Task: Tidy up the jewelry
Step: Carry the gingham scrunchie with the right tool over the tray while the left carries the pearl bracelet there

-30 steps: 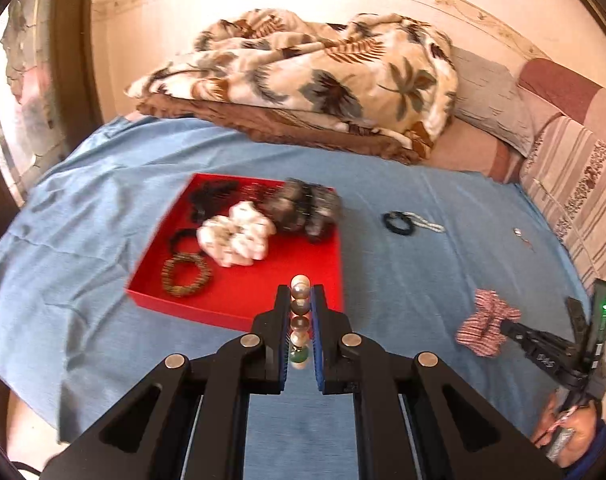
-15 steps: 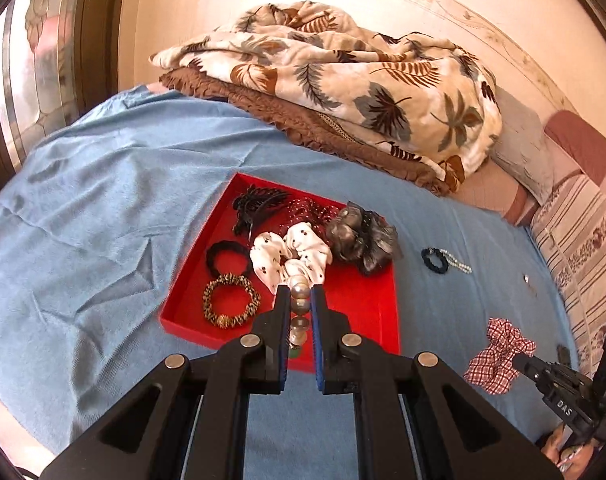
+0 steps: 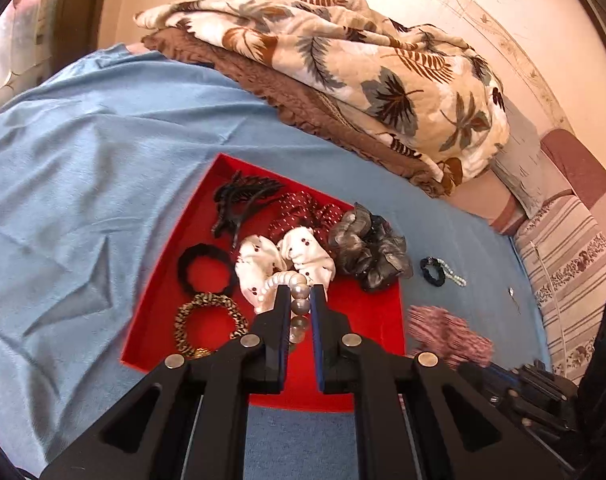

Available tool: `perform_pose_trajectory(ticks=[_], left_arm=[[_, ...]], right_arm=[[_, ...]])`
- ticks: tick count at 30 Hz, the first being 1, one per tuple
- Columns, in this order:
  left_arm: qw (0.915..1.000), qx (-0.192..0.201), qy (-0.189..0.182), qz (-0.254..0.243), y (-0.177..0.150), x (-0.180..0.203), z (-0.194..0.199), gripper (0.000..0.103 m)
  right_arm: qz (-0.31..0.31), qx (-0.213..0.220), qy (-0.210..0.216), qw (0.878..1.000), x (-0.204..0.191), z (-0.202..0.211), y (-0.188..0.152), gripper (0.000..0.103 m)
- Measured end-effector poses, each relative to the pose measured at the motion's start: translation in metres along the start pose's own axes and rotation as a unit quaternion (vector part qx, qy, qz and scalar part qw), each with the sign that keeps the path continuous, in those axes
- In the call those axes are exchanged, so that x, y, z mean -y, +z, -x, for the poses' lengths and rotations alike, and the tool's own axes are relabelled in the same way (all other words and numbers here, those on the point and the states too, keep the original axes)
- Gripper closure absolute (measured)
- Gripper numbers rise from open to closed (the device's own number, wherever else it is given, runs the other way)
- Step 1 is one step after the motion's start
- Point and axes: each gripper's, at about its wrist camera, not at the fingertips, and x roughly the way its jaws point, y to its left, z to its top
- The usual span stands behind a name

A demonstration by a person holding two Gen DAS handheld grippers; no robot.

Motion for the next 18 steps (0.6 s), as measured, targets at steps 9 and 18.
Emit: perform_pose_trajectory(ticks=[9, 18], left_arm=[[0.9979, -0.059, 0.024, 0.011, -0.021, -0.017, -0.020, 0.094], [0.9967, -0.049, 0.061, 0.020, -0.019, -0.032, -0.015, 0.094]], right_arm=[[0.023, -0.045, -0.010, 0.999, -0.016, -0.054, 0.008, 0.093], [0.041, -0.082, -0.027, 0.995, -0.021, -0.086, 0.002, 0.093]])
